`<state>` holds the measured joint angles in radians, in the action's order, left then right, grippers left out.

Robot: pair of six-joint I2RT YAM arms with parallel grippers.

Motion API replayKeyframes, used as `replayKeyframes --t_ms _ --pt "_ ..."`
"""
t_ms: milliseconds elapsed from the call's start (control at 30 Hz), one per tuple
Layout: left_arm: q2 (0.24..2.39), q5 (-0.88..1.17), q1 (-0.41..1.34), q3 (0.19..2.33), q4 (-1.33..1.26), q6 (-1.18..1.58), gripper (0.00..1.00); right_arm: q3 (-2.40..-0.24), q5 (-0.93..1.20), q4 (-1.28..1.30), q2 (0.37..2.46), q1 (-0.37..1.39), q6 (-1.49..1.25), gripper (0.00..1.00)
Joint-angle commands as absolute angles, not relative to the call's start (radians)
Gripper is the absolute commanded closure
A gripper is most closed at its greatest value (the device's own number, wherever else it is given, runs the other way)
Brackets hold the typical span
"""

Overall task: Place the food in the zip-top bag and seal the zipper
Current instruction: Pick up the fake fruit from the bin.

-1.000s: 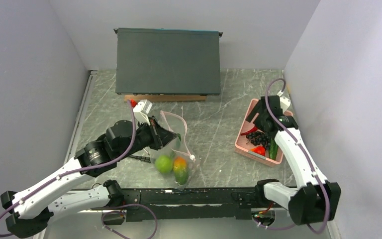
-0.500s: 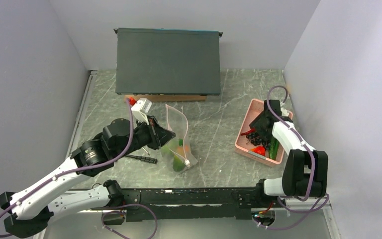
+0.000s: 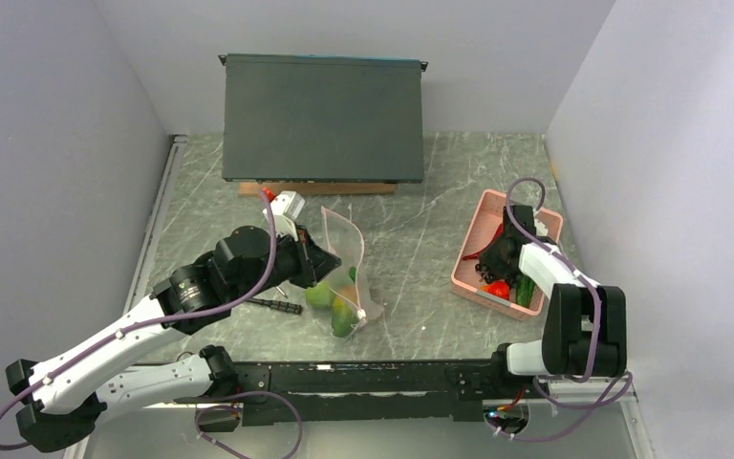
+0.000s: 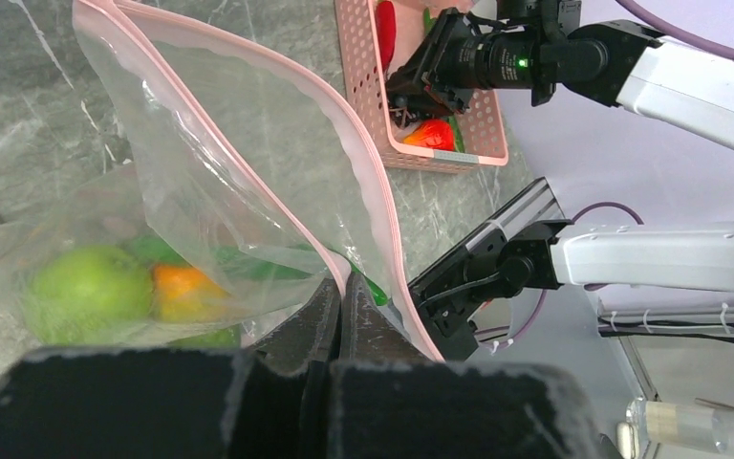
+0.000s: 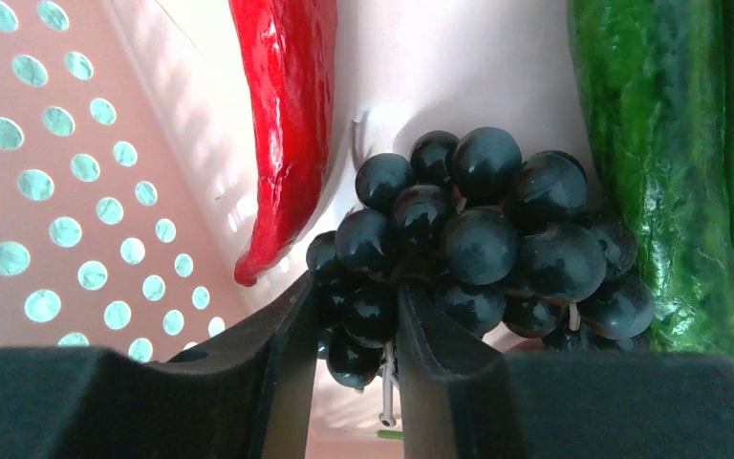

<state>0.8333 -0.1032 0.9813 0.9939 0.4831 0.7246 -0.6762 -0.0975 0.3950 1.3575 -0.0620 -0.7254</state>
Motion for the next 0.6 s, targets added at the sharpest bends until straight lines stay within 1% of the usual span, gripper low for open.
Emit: replayKeyframes --t_ms 0,67,200,367,500,567 --pt "0.824 -0.139 0.982 1.007 0.486 0.706 1.00 -0.678 -0.081 0.388 1.358 -0.065 -0.695 0.71" --pt "0.821 -0.151 0.982 1.007 0.491 0.710 1.00 -0.704 -0.085 0.429 1.314 -0.064 -0.682 0.79" --pt "0.815 -0.164 0.982 1.007 0.491 0.714 1.00 -0.747 -0.100 0.496 1.159 -0.063 -0.665 1.00" --pt "0.823 -0.165 0.982 1.022 0.489 0.713 1.00 -0.824 -0.114 0.569 1.004 -0.063 -0.645 1.00" --pt "0.834 -0.162 0.982 1.031 0.488 0.713 1.00 -0.924 -0.103 0.647 0.939 -0.061 -0.635 1.00" --pt "0.837 -0.160 0.983 1.030 0.482 0.716 1.00 -0.977 -0.061 0.672 0.921 -0.058 -0.627 1.00"
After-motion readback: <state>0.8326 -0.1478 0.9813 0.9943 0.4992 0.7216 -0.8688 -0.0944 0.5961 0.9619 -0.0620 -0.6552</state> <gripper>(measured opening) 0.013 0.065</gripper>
